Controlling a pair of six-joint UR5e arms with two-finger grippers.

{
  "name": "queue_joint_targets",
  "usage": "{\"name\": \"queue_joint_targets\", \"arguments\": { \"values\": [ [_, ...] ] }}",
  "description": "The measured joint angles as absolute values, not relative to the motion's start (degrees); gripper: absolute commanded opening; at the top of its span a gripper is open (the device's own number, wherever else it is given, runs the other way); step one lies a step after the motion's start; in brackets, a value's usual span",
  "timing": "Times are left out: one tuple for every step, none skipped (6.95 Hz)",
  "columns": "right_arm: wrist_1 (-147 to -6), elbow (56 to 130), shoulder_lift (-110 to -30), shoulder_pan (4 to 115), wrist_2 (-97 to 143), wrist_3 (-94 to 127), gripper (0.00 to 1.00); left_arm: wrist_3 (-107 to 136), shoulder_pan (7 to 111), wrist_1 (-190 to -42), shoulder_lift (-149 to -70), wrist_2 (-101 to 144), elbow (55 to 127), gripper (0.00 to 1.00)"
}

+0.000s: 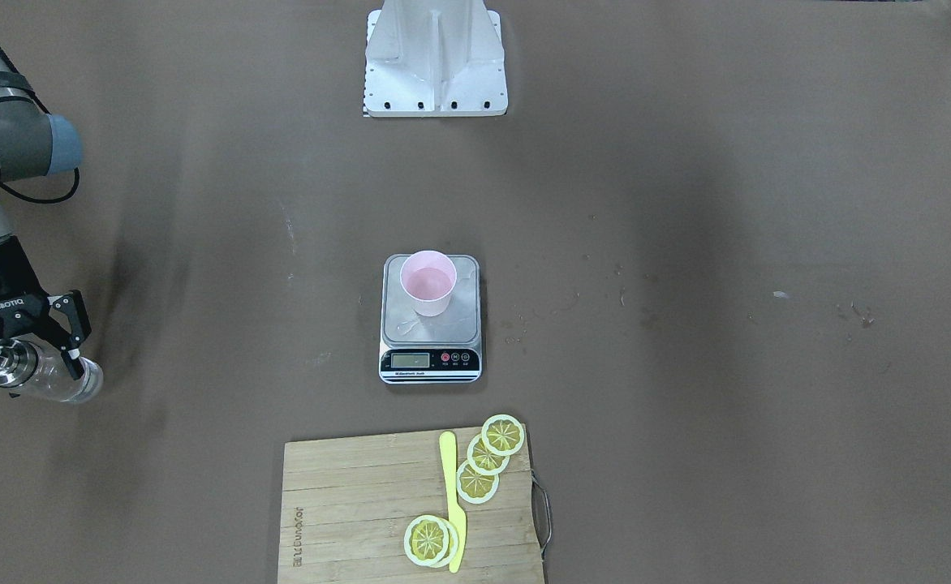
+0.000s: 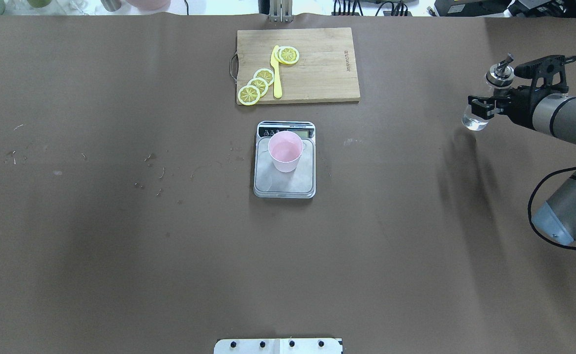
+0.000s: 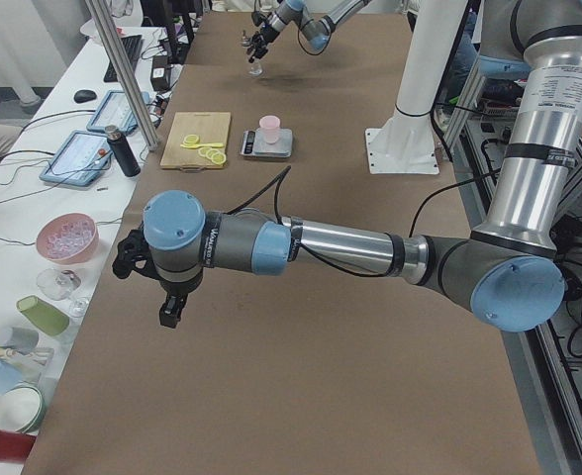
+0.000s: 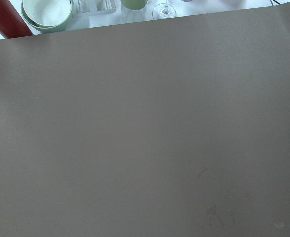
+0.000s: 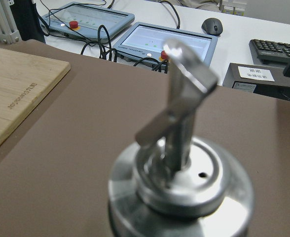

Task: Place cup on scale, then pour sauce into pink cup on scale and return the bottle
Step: 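Move the upright sauce bottle toward the table edge farthest from the scale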

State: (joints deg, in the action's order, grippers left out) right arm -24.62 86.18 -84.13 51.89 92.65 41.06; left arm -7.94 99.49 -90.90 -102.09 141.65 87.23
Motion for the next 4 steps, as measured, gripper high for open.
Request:
{"name": "queue_joint_targets", "arguments": {
  "values": [
    [-23.2, 85.1, -84.1, 51.8, 92.5, 41.2, 0.00, -7.9, 99.5, -90.9, -102.1, 141.7, 87.2, 0.98],
    [-20.5, 82.9, -83.8, 51.8, 92.4, 41.2, 0.00, -7.9, 99.5, -90.9, -102.1, 141.6, 87.2, 0.98],
    [-18.6, 81.2, -83.5, 51.8, 92.3, 41.2, 0.00, -7.9, 99.6, -91.0, -102.1, 141.6, 87.2, 0.98],
    [-17.7, 80.3, -83.3, 51.7, 92.3, 41.1, 0.00, -7.8, 99.6, -90.9, -102.1, 141.7, 87.2, 0.98]
  ]
}}
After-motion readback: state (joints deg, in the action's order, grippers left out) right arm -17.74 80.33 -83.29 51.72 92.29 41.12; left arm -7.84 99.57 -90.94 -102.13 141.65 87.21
